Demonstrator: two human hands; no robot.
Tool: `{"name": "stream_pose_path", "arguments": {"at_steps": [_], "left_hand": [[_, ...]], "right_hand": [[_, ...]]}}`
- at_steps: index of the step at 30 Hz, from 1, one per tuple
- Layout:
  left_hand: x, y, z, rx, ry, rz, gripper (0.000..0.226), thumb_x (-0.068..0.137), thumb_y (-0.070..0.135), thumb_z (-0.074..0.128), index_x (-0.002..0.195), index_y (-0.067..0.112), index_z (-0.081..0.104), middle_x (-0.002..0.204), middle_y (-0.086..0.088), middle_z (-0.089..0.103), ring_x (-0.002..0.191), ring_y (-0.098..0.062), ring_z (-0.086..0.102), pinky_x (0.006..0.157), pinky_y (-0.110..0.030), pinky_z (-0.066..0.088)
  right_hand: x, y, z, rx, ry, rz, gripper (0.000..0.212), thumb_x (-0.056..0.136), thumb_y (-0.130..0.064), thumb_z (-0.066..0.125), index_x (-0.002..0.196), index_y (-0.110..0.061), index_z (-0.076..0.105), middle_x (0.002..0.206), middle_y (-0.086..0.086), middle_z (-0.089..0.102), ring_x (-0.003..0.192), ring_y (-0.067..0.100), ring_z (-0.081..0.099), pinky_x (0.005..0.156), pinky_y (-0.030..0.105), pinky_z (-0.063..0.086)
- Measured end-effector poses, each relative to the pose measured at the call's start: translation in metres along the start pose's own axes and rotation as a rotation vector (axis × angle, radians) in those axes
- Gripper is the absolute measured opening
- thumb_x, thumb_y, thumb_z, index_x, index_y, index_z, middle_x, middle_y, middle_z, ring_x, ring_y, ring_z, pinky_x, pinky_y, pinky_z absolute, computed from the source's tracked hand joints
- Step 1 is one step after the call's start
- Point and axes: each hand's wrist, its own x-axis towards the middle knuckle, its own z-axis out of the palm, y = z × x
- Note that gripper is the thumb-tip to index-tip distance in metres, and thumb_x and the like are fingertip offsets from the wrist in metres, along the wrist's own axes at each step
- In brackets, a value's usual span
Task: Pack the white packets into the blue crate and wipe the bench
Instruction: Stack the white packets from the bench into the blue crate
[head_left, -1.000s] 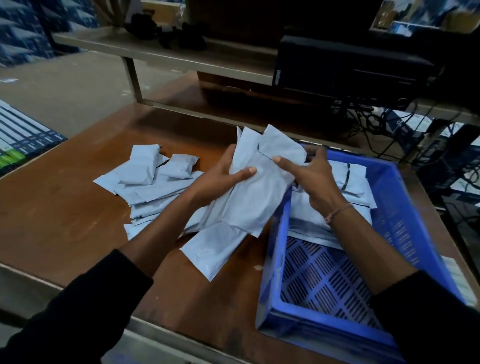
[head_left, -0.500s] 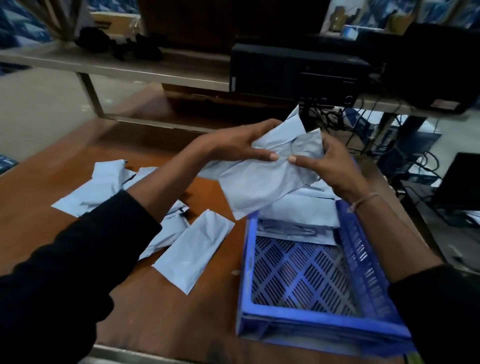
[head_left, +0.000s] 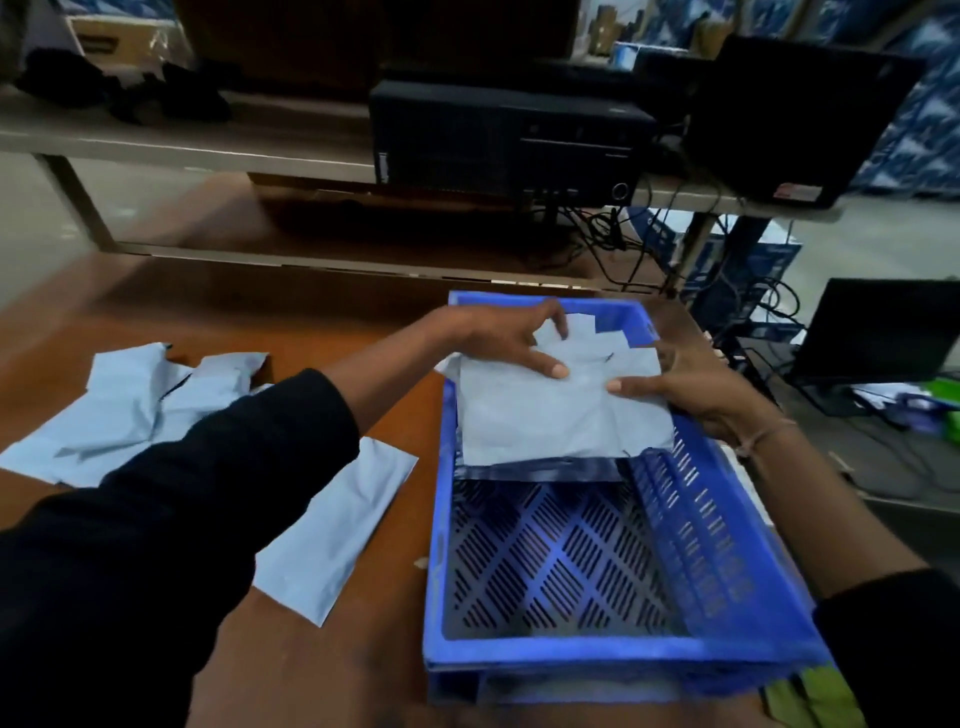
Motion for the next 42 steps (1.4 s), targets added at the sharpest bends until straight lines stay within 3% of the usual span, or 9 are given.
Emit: {"name": "stream_pose_path", "arguments": {"at_steps": [6, 11, 16, 22, 26, 30, 34, 37, 42], "left_hand": [[0.006, -0.019, 0.025, 0.204, -0.077, -0.147, 0.061, 0.082, 0.076, 0.064, 0.119, 0.028, 0.058, 0.114, 0.01, 0.062, 0.106, -0.021, 0.063, 0.099, -0.046, 0.053], [0.013, -0.019, 0.061, 0.375, -0.308, -0.127, 0.065, 0.085, 0.077, 0.057, 0.1, 0.014, 0.063, 0.098, 0.003, 0.063, 0.083, -0.024, 0.055, 0.079, -0.035, 0.047], [0.017, -0.005, 0.099, 0.551, -0.384, -0.162, 0.05, 0.1, 0.056, 0.054, 0.094, 0.007, 0.06, 0.091, -0.009, 0.062, 0.073, -0.028, 0.051, 0.061, -0.034, 0.038], [0.013, 0.003, 0.116, 0.632, -0.379, -0.234, 0.04, 0.1, 0.038, 0.062, 0.071, 0.012, 0.052, 0.078, -0.005, 0.061, 0.067, -0.026, 0.057, 0.074, -0.038, 0.048], [-0.001, 0.0, 0.112, 0.772, -0.332, -0.196, 0.028, 0.096, 0.036, 0.067, 0.097, 0.008, 0.063, 0.097, -0.008, 0.069, 0.075, -0.026, 0.061, 0.065, -0.034, 0.044], [-0.018, 0.004, 0.11, 0.86, -0.305, -0.121, 0.04, 0.095, 0.043, 0.068, 0.117, 0.009, 0.064, 0.111, -0.004, 0.065, 0.102, -0.028, 0.066, 0.07, -0.036, 0.047], [-0.023, 0.011, 0.13, 0.808, -0.422, -0.08, 0.063, 0.097, 0.053, 0.061, 0.145, 0.015, 0.052, 0.142, -0.008, 0.058, 0.128, -0.032, 0.057, 0.1, -0.046, 0.051], [-0.023, 0.016, 0.148, 0.825, -0.562, -0.069, 0.074, 0.099, 0.057, 0.055, 0.161, 0.024, 0.03, 0.16, -0.01, 0.04, 0.14, -0.034, 0.047, 0.112, -0.047, 0.042], [-0.02, 0.023, 0.166, 0.917, -0.723, -0.126, 0.083, 0.103, 0.055, 0.048, 0.165, 0.024, 0.002, 0.171, -0.011, 0.013, 0.151, -0.033, 0.031, 0.115, -0.043, 0.033]], "right_hand": [[0.0, 0.019, 0.005, -0.344, 0.134, 0.128, 0.044, 0.069, -0.015, 0.092, 0.105, -0.005, 0.067, 0.099, 0.008, 0.073, 0.072, 0.014, 0.07, 0.057, 0.026, 0.055], [-0.017, 0.025, 0.028, -0.784, -0.081, 0.292, 0.035, 0.072, -0.025, 0.09, 0.075, -0.006, 0.061, 0.069, 0.008, 0.064, 0.047, 0.014, 0.054, 0.038, 0.017, 0.04], [-0.011, 0.047, 0.054, -0.943, -0.1, 0.39, 0.035, 0.072, -0.028, 0.088, 0.068, -0.004, 0.063, 0.069, 0.013, 0.069, 0.057, 0.025, 0.065, 0.058, 0.034, 0.055], [-0.001, 0.066, 0.063, -1.016, -0.135, 0.453, 0.034, 0.08, -0.034, 0.082, 0.081, -0.003, 0.066, 0.096, 0.019, 0.076, 0.079, 0.029, 0.073, 0.057, 0.028, 0.052], [-0.008, 0.08, 0.065, -1.034, -0.078, 0.415, 0.033, 0.087, -0.03, 0.072, 0.101, -0.004, 0.061, 0.106, 0.018, 0.069, 0.086, 0.03, 0.067, 0.067, 0.031, 0.054], [-0.019, 0.086, 0.065, -1.18, 0.024, 0.328, 0.07, 0.085, -0.034, 0.074, 0.135, 0.003, 0.041, 0.129, 0.02, 0.059, 0.115, 0.035, 0.061, 0.079, 0.034, 0.048], [-0.036, 0.089, 0.063, -1.45, 0.062, 0.074, 0.047, 0.084, -0.021, 0.071, 0.123, -0.005, 0.05, 0.121, 0.016, 0.061, 0.107, 0.036, 0.064, 0.081, 0.039, 0.052], [-0.041, 0.094, 0.063, -1.556, -0.155, -0.061, 0.056, 0.085, -0.019, 0.072, 0.133, -0.007, 0.046, 0.133, 0.019, 0.048, 0.11, 0.037, 0.059, 0.084, 0.04, 0.051], [-0.041, 0.103, 0.069, -1.463, -0.712, 0.157, 0.103, 0.092, -0.01, 0.064, 0.159, -0.028, -0.013, 0.164, 0.015, -0.023, 0.149, 0.035, 0.026, 0.112, 0.039, 0.037]]}}
